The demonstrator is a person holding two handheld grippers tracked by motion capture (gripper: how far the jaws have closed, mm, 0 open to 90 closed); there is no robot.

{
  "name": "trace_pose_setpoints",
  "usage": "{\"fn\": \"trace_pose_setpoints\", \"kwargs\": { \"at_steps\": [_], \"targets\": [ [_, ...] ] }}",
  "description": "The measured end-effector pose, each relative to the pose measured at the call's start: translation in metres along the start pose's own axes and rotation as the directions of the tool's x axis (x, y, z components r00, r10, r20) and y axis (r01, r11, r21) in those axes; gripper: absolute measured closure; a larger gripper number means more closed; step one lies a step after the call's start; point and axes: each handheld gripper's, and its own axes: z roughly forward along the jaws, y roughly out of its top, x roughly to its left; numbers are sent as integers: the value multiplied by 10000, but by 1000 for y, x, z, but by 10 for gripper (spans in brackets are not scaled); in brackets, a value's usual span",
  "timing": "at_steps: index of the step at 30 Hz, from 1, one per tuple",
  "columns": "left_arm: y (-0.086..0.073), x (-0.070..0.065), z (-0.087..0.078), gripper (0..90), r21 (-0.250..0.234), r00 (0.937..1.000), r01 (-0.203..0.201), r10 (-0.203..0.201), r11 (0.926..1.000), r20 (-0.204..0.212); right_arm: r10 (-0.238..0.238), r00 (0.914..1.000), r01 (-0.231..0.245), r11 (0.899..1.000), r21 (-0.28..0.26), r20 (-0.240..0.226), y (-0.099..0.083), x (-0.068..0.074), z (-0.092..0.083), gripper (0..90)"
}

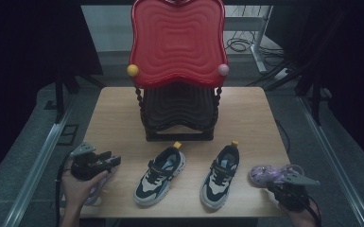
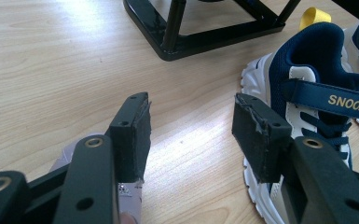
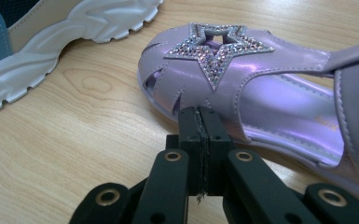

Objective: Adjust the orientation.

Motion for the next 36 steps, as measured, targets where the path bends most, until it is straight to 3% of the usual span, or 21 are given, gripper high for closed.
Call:
{"fn": "trace_pose_setpoints", "kwargs": {
  "at_steps": [23, 36],
  "targets": [
    [-1, 0, 1, 470, 57, 10000, 15, -15, 10000, -30, 150, 9984, -146, 9999, -75, 554, 13, 12, 16, 892],
    [-1, 0, 1, 469, 84, 10000, 24, -24, 10000, -40, 206, 9914, -228, 9996, 161, 1290, 23, 21, 27, 891]
  ]
}}
